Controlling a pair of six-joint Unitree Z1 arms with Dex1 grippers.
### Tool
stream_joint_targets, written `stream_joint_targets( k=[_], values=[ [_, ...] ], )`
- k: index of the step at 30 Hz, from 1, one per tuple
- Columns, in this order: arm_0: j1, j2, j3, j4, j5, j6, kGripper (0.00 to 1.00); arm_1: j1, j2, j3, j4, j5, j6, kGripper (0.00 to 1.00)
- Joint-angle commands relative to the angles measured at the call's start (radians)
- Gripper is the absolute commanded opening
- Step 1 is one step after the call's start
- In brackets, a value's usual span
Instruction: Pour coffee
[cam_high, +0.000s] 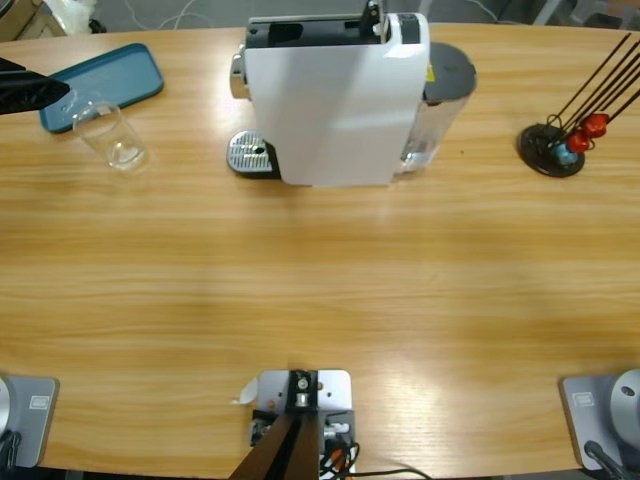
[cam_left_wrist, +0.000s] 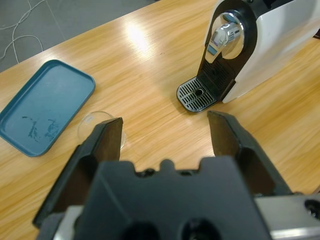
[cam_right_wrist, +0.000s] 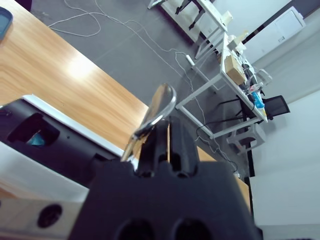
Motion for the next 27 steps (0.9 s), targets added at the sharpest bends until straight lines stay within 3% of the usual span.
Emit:
stream_joint_targets(
  k=[1, 27],
  values=[
    [0.005, 0.034, 0.041, -0.012, -0.011, 0.006, 0.734, 0.045, 0.126, -0.021, -0.019, 0.028, 0.006, 0.0],
    [0.005, 0.048, 0.043, -0.012, -0.013, 0.006, 0.734, 0.085, 0.244, -0.031, -0.023, 0.118, 0.092, 0.0]
  ],
)
